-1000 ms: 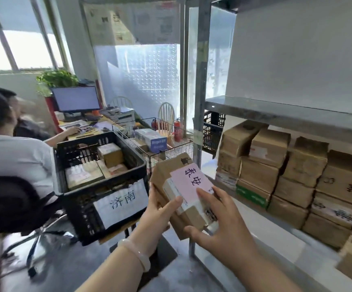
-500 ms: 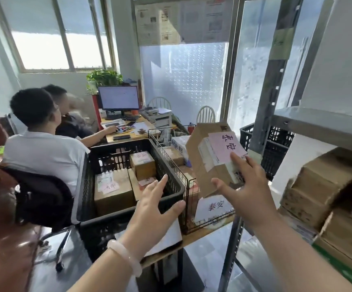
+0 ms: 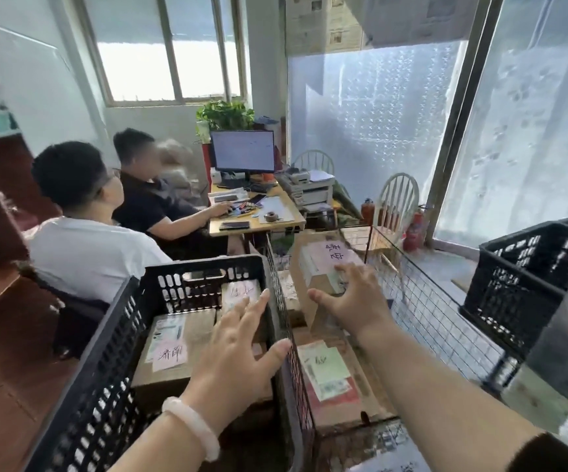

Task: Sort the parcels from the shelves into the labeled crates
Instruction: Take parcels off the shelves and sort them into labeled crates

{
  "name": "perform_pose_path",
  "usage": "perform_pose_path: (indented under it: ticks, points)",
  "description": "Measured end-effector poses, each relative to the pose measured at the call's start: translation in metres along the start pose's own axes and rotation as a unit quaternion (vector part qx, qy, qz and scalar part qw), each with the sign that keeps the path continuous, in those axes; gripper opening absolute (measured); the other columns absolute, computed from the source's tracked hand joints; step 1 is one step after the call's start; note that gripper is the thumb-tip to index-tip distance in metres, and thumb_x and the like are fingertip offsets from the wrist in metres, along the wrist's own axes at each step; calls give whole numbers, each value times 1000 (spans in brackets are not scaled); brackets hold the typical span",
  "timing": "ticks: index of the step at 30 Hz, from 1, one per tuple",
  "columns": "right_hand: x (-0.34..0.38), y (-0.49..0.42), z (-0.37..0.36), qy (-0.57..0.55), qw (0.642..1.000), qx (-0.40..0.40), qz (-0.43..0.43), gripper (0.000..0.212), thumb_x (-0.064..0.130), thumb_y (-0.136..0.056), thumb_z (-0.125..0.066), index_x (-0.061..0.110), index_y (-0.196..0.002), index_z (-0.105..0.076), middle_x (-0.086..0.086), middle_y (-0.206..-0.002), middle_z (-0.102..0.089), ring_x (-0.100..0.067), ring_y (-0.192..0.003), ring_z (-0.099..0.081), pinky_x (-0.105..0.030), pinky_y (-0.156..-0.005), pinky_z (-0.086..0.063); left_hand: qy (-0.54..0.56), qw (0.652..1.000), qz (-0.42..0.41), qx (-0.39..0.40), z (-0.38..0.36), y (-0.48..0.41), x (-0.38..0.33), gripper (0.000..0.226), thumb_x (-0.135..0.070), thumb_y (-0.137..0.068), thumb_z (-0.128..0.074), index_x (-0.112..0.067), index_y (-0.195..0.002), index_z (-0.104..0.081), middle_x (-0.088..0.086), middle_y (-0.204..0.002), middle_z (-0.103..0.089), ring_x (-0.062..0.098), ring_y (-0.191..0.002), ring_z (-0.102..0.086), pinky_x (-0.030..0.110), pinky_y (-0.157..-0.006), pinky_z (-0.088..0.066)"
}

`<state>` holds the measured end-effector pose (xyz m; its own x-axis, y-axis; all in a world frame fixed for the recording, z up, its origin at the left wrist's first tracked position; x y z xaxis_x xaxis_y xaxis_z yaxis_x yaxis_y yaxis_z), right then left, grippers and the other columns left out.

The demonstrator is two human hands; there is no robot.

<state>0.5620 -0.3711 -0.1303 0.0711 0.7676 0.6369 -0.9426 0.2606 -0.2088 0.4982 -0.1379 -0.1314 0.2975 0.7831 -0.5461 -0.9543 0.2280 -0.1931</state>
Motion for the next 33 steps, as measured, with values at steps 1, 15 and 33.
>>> perform_pose_path:
  ticks: [1,15,33]
  points:
    - [-1,-18,-12,10,1000,11,3,82,72,-71,-67,28,-136,-43,-7,-133,-43,-28,-122,-45,-49,-101,-43,-11,1000,8,-2,-2,-10,4,77,-75,-82,-34,-55,-148,2,-10,-163,-8,4,-146,0,42,-121,-10]
    - [-11,-131,-145,41,984,175,-9,87,73,-84,-49,33,-154,-17,-4,-164,2,-28,-149,-7,-47,-120,-16,-3,998,63,-2,-17,-53,60,63,-62,-91,-46,-62,-140,-7,-24,-158,-3,2,-146,0,32,-118,-13]
    - [25,101,-5,127,983,73,112,86,76,-80,-41,45,-153,-6,15,-162,-5,-7,-148,2,-32,-119,1,-104,988,-113,35,-7,0,0,72,-66,-93,-36,-50,-151,4,-13,-164,0,11,-150,3,40,-120,-4]
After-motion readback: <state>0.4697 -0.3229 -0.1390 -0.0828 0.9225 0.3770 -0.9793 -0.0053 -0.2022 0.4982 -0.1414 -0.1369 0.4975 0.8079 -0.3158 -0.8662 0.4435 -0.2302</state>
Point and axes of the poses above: each hand's wrist, its own y-axis away from the middle knuckle, its own z-axis out of the back of the hand, x = y × z, the point moved 6 cm from there along -y, towards the middle knuckle
